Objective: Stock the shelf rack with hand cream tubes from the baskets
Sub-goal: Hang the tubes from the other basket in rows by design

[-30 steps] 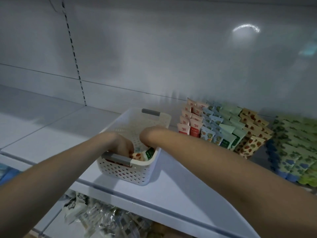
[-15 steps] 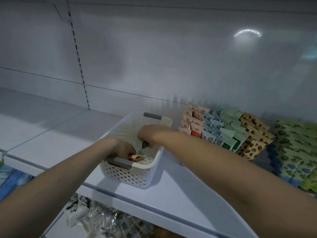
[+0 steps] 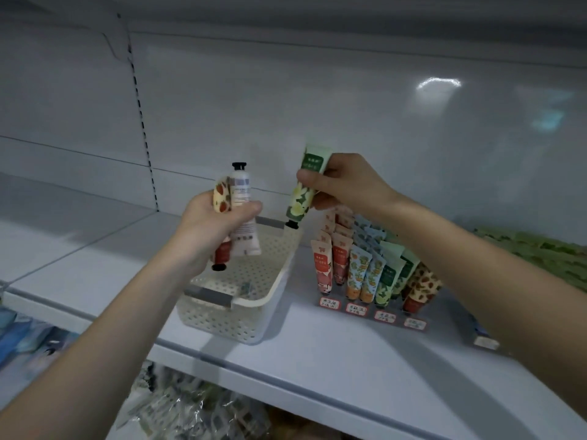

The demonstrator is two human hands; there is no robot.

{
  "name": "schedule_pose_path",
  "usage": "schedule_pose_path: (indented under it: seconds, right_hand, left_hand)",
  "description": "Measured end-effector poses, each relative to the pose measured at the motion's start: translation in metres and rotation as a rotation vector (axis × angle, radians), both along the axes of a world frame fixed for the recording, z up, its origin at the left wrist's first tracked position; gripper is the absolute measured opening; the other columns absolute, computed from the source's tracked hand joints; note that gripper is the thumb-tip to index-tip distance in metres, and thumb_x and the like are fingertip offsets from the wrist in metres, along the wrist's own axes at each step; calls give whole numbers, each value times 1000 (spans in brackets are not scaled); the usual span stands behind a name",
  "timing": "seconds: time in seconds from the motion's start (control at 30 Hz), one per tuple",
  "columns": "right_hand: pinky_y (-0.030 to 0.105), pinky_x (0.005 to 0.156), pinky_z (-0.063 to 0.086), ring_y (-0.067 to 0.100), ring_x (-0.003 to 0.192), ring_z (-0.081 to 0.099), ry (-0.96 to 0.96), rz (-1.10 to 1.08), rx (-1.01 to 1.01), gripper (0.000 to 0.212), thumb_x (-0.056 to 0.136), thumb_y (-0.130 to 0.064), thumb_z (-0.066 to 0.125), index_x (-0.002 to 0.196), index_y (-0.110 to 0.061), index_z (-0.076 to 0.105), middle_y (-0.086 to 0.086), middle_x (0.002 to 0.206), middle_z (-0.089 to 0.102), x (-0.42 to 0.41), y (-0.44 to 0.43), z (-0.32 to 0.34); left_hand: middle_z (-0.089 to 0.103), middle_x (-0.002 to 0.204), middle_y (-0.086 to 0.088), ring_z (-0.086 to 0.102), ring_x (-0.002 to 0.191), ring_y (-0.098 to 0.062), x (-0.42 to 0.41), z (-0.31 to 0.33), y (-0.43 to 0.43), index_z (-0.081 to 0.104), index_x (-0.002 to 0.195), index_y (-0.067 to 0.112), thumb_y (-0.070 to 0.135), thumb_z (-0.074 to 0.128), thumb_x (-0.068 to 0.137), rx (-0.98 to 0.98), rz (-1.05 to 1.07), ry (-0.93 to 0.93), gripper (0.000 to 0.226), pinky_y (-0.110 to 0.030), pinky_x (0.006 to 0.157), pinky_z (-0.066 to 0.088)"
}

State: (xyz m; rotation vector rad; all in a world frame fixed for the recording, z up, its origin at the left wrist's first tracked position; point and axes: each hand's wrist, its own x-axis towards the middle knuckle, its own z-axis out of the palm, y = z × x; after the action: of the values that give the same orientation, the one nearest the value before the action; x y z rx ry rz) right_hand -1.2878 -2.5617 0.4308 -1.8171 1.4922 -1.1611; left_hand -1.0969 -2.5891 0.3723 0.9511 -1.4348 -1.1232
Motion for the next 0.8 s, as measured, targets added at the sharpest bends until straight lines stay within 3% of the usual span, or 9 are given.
schedule_pose_path:
  seconds: [0.1,0.23,0.4,0.47,0.6,0.7,0.8]
  right_hand:
    - [25,70,59,15,73,70,-91,-28,40,12,87,-24,63,91,-13,63,4,86,70,-8,35,-4]
    - [19,63,56,10,71,70,-202,-39,50,8,85,-20,62,89,-13,63,2,83,70,-22,77,-15]
    - [22,67,57,10,73,70,-177,-116,72,16,74,-30,67,86,-20,65,-4,78,73,-46,113,-31]
    - [25,68,58,15,71,71,-200,-123,128,22,72,-34,65,86,-16,65,1,78,73,-59,123,-38]
    - [31,68,58,22,67,70,-219,-144,193,14,85,-19,61,81,-6,62,10,76,72,-82,139,-50]
    - [33,69,59,22,67,70,-175,-242,114,17,86,-16,62,81,0,63,16,79,70,-95,145,-62]
    - [25,63,56,15,61,68,-12,-419,-66,19,87,-15,63,76,1,65,17,75,69,-114,144,-75]
  left_hand:
    - [66,65,6,64,62,-5,-20,4,32,57,78,16,13,73,75,51,-75,107,16,-25,61,47]
    - [72,76,2,69,71,-9,-46,-9,69,63,85,15,13,75,68,99,-226,104,21,-20,59,52]
    - [73,80,4,70,78,-11,-77,-33,100,65,89,18,11,77,68,150,-265,99,25,-26,69,52]
    - [73,82,3,69,80,-12,-86,-42,107,64,91,18,10,77,69,177,-276,104,26,-27,71,52]
    - [74,85,3,69,83,-13,-104,-60,117,65,95,17,8,77,70,192,-314,86,29,-29,75,54]
    - [73,89,-4,69,86,-20,-116,-76,123,65,98,12,8,76,73,241,-286,95,28,-30,76,55]
    - [70,84,-8,69,78,-17,-120,-90,128,64,92,9,7,73,76,303,-213,146,19,-21,61,55]
